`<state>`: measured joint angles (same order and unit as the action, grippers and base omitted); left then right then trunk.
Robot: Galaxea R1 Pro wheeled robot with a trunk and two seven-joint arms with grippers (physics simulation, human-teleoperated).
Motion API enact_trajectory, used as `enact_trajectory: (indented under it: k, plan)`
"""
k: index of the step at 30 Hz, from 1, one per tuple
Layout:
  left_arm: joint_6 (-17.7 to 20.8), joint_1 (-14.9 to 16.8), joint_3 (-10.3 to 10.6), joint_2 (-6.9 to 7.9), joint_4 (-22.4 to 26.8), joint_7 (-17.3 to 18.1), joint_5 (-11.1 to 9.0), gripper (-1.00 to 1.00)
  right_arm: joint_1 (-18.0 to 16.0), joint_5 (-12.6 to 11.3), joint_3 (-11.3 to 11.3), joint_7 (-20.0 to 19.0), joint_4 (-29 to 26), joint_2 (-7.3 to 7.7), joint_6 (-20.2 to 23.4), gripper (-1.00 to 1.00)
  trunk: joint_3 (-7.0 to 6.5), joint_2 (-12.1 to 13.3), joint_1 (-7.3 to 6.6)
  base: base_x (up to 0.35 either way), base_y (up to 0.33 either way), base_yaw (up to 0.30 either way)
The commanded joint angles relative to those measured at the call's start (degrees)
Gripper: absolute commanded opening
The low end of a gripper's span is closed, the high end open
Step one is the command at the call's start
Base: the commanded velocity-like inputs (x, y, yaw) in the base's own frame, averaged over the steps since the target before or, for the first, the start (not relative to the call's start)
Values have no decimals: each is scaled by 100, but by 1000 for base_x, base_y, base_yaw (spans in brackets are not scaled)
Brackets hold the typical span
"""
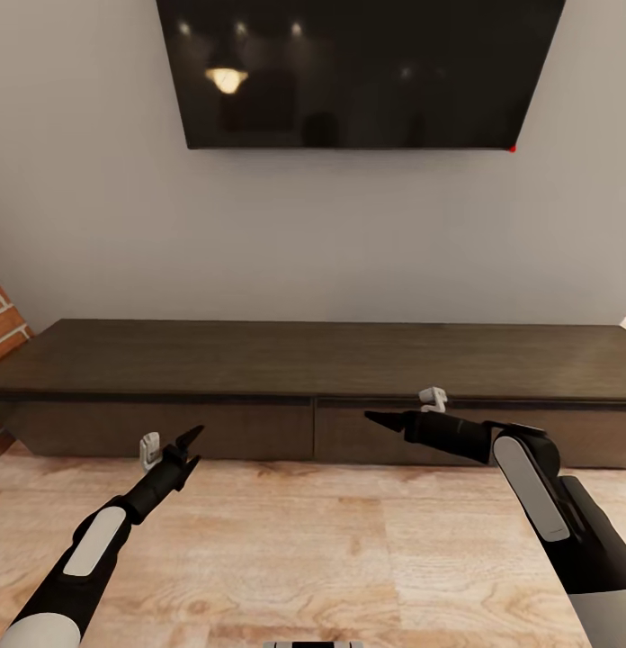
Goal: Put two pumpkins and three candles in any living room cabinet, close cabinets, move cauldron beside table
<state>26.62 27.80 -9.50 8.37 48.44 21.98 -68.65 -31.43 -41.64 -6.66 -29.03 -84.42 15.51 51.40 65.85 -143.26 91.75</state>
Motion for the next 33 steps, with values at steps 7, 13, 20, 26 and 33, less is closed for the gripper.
enact_trajectory:
  k: [7, 13, 20, 26, 33]
  plan:
    - [15, 3, -10, -151, -2, -27, -27, 100, -4, 1, 3, -182, -31, 5, 20, 100, 5, -2, -1, 36, 11, 0]
    - [10, 6, -14, -192, -2, -33, -24, 100, -4, -64, -2, -1070, -77, 23, 26, 100, 5, -2, -1, 2, 1, 0]
    - [10, 6, -20, -195, -38, -36, -26, 100, -4, -48, -1, -1856, -22, 48, 29, 100, 3, -2, -1, 43, 0, 0]
    - [-16, 4, -11, -195, -86, -36, -163, 100, -4, -77, -1, -1892, 10, 49, 28, 100, -3, -2, -1, 94, 0, 0]
    - [-81, 3, -9, -195, -112, -36, -232, 100, -4, -81, -2, -1902, 13, 49, 28, 100, -4, -2, -1, 117, 0, 0]
